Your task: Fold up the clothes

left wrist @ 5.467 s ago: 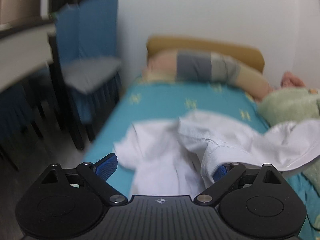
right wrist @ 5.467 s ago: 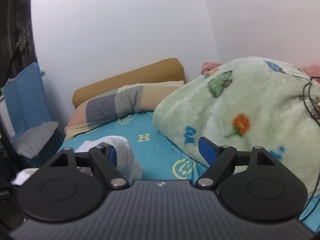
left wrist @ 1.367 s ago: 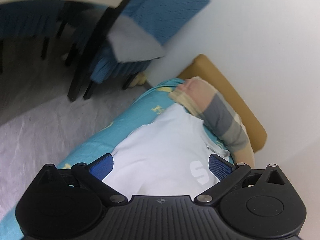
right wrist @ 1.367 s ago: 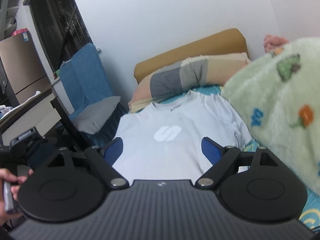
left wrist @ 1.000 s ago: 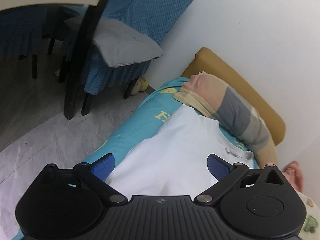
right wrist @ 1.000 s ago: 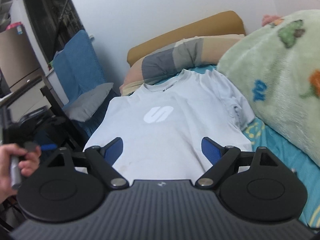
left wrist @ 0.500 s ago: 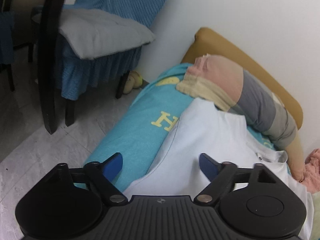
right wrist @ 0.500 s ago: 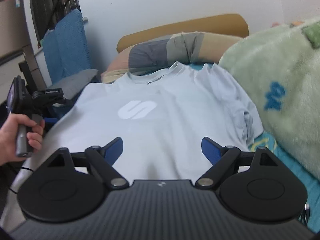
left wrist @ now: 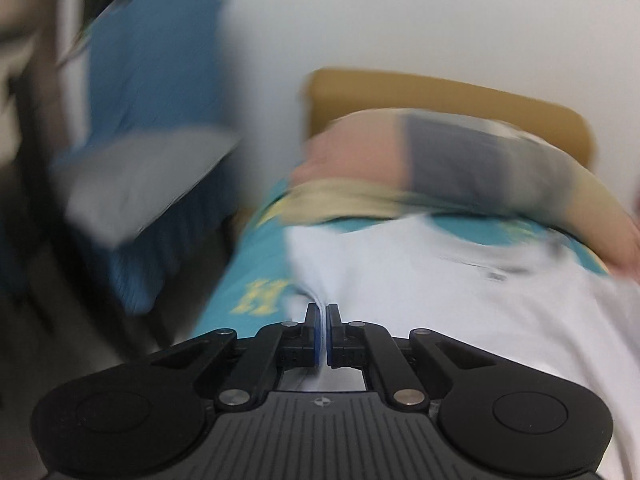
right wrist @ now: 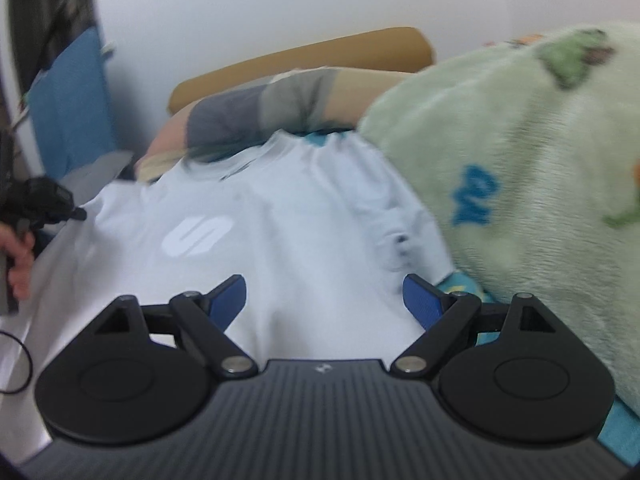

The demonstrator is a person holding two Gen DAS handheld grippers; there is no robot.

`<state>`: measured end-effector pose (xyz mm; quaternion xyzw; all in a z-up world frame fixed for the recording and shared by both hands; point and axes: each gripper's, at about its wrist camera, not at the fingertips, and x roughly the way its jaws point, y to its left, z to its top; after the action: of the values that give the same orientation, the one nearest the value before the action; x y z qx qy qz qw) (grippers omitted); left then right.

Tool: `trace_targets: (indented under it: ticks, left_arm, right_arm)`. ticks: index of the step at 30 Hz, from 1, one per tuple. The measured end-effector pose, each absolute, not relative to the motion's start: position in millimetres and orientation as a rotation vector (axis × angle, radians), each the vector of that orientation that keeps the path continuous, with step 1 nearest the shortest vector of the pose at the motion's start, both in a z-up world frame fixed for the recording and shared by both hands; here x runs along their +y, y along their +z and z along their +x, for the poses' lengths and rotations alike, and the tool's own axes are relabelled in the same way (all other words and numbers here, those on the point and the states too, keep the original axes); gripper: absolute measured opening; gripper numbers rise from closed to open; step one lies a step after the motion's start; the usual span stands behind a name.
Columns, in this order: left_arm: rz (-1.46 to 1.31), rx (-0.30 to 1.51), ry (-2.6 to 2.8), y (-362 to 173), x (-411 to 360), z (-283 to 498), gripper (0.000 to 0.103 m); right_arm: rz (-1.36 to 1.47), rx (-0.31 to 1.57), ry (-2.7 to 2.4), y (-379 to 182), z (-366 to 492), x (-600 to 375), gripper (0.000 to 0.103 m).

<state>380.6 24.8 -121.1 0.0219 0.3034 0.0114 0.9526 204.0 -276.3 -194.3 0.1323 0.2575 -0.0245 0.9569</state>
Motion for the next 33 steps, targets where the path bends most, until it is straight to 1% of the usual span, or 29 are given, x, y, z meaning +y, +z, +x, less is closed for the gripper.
trace_targets:
  ticks: [3, 7, 10, 11, 12, 14, 16, 18, 20, 23, 28, 29, 31, 32, 33]
  left_arm:
    - [0.166, 0.609, -0.08, -129.0, -31.3, 372.7, 0.003]
    - [0.195, 0.684, -0.122, -160.4, -66.3, 377.5, 0.003]
    - [0.218, 0.74, -0.154, -184.1, -92.5, 381.2, 0.007]
    - [0.201, 0.749, -0.168, -185.4, -92.8, 380.5, 0.011]
    - [0.168, 0.752, -0.182, -182.4, -87.8, 378.6, 0.027]
    - [0.095, 0.744, -0.217, -170.3, -68.7, 368.3, 0.043]
    - [0.01, 0.727, -0.247, -156.6, -46.6, 356.7, 0.049]
    - [-0.094, 0.696, -0.26, -142.5, -22.6, 345.9, 0.062]
    - [-0.181, 0.675, -0.233, -136.9, 4.5, 342.9, 0.067]
    - [-0.235, 0.672, -0.102, -141.3, 37.8, 351.7, 0.076]
    - [-0.436, 0.708, 0.021, -166.8, 82.8, 388.8, 0.075]
    - [-0.476, 0.714, 0.011, -171.1, 86.9, 394.8, 0.073]
    - [-0.493, 0.714, -0.009, -177.2, 87.5, 405.1, 0.065]
    - [-0.489, 0.716, -0.02, -179.0, 87.5, 408.6, 0.046]
    - [-0.48, 0.72, -0.031, -180.1, 87.7, 410.9, 0.02]
  right_arm:
    - [0.318, 0.527, -0.085, -195.1, 203.0, -287.3, 0.087]
    - [0.343, 0.533, -0.089, -199.3, 202.3, -291.2, 0.087]
    - [0.35, 0.538, -0.087, -203.2, 202.4, -292.3, 0.087]
    - [0.355, 0.541, -0.088, -204.0, 202.5, -292.8, 0.087]
    - [0.361, 0.544, -0.089, -204.8, 202.6, -293.4, 0.087]
    - [0.372, 0.549, -0.091, -206.5, 202.9, -294.5, 0.087]
    - [0.383, 0.555, -0.093, -208.1, 203.1, -295.7, 0.087]
    - [0.384, 0.552, -0.091, -207.1, 201.5, -294.7, 0.087]
    - [0.381, 0.548, -0.087, -206.0, 199.6, -293.1, 0.087]
    - [0.366, 0.548, -0.083, -207.1, 199.4, -290.0, 0.087]
    - [0.317, 0.549, -0.077, -213.3, 198.9, -282.2, 0.087]
    - [0.303, 0.55, -0.075, -214.8, 199.5, -280.1, 0.087]
    - [0.274, 0.551, -0.072, -217.6, 200.9, -276.1, 0.087]
    - [0.259, 0.549, -0.07, -218.9, 201.7, -274.3, 0.087]
    - [0.243, 0.548, -0.068, -220.2, 202.4, -272.4, 0.087]
